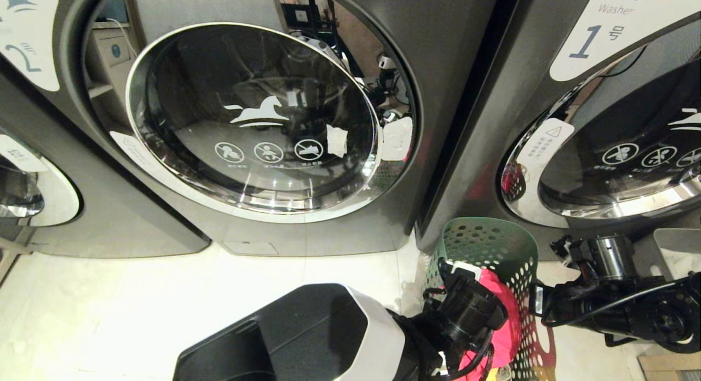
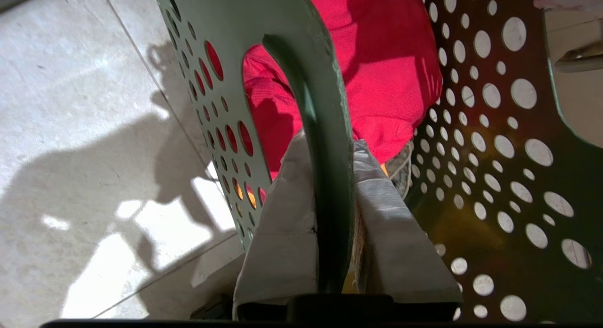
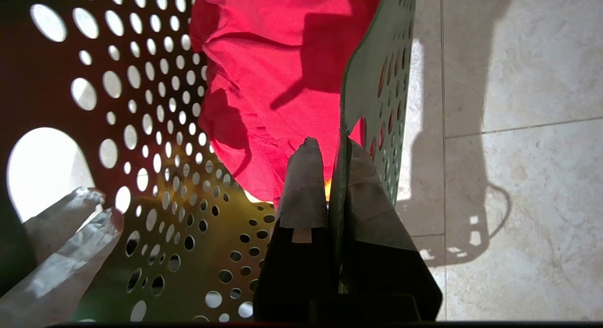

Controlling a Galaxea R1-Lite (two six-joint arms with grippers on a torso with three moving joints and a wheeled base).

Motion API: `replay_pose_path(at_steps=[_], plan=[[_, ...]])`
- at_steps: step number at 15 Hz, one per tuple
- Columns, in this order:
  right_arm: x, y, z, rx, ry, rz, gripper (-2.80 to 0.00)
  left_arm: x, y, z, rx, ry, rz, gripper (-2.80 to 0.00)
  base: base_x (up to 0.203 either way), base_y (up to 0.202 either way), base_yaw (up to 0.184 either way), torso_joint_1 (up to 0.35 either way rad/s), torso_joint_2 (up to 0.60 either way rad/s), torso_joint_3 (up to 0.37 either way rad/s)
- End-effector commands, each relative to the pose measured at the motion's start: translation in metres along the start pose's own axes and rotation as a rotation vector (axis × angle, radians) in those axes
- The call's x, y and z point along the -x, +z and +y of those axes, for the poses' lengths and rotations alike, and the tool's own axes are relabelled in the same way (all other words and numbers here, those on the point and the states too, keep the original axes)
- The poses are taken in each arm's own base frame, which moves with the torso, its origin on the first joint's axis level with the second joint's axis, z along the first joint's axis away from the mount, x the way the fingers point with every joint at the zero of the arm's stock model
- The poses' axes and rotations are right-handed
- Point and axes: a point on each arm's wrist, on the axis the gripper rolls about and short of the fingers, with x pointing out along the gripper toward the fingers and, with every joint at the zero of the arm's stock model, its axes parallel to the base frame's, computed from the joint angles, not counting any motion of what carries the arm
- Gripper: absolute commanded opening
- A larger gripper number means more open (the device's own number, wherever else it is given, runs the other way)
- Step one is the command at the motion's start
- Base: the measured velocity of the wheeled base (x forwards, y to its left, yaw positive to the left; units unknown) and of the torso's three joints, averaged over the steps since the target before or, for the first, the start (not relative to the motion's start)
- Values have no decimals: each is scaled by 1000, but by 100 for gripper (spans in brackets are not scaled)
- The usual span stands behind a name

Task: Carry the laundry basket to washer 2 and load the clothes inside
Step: Pick up the clothes basket and put it beside the washing machine

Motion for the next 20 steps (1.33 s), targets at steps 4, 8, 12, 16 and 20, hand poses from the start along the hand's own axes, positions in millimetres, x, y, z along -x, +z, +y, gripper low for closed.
replay_pose_path(at_steps=[4,8,12,16,20], plan=[[-38,-15,-7,36,-7,27,-280,-15,-11,14,7,45,20,-280,0,0,0,3,5,-200],[-43,-12,-6,96,0,9,-280,-18,-13,17,10,55,23,-280,0,0,0,0,2,-158],[-45,-15,-7,91,-2,22,-280,-21,-21,20,3,102,30,-280,0,0,0,1,0,-12],[-45,-14,-7,93,-1,19,-280,-22,-21,19,42,98,22,-280,0,0,0,0,0,0],[-43,-16,-7,91,-3,23,-280,-19,-17,16,56,89,11,0,0,0,0,0,0,0]])
